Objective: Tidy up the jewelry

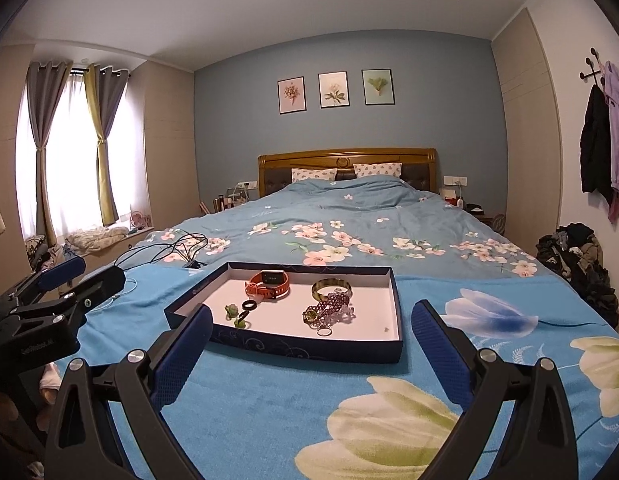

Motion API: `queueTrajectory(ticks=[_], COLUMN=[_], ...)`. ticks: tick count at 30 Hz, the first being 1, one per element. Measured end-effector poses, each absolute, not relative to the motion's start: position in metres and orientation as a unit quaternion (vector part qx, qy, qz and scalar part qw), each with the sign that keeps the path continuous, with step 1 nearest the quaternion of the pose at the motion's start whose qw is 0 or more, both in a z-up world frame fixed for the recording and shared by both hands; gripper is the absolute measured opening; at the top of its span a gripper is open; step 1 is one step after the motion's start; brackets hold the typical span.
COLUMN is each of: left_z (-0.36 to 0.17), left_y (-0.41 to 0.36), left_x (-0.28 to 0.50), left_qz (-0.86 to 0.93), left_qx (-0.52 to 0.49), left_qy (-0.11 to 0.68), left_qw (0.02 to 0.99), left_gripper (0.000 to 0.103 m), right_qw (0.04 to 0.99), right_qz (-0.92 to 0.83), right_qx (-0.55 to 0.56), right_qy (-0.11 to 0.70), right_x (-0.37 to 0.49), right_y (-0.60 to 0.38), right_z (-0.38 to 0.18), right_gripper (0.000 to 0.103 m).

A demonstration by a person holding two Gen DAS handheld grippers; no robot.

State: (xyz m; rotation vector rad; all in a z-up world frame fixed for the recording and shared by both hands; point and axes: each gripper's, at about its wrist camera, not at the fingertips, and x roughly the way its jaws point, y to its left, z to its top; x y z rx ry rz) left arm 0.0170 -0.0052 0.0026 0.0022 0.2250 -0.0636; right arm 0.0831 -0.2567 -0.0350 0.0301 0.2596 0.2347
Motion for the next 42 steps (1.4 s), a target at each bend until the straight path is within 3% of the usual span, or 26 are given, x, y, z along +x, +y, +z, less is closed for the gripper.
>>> queueTrajectory(ticks=[42], left_z=[0.0021], left_y=[-0.0085], left_x=[0.0099], left_qz=[-0.021], left_qx=[-0.005], left_qy=[0.101], left_qw=[0.995], left_gripper=[0.098], right_qw=[0.984], right_qz=[0.120], right_qx=[0.022], right_qy=[0.128], right_x=[0.0757], right_y=[-0.2600], right_z=[-0.0373], right_gripper=[0.096])
